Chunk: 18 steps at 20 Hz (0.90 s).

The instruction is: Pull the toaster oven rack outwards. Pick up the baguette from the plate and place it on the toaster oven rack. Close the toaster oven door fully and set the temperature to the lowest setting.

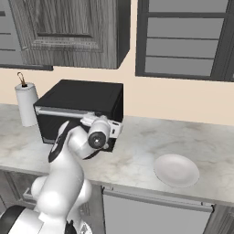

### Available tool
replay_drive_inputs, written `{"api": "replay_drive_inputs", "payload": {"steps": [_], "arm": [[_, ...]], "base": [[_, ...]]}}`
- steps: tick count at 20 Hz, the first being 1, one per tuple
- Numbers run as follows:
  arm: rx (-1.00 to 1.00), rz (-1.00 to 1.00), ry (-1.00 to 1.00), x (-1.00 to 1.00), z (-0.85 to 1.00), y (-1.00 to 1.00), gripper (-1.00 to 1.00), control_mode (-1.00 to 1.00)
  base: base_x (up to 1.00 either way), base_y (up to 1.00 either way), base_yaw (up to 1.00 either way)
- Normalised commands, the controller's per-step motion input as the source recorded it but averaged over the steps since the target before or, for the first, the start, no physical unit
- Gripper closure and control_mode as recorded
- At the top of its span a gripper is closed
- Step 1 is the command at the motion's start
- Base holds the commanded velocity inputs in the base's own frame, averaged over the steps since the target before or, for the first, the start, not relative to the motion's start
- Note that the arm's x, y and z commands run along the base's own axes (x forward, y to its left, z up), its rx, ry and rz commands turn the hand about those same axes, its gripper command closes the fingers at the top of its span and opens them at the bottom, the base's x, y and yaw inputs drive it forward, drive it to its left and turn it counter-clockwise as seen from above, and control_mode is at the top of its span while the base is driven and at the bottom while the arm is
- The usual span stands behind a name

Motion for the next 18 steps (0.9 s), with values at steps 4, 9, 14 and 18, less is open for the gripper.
{"api": "replay_drive_inputs", "payload": {"steps": [4,9,14,18], "arm": [[0.00,0.00,0.00,0.00,-0.14,0.00,-1.00,-1.00],[0.00,0.00,0.00,0.05,-0.02,0.07,-1.00,-1.00],[0.00,0.00,0.00,0.11,-0.07,0.19,-1.00,-1.00],[0.00,0.00,0.00,0.16,-0.16,0.00,-1.00,-1.00]], "base": [[0.00,0.00,0.00],[0.00,0.00,0.00],[0.00,0.00,0.00],[0.00,0.00,0.00]]}}
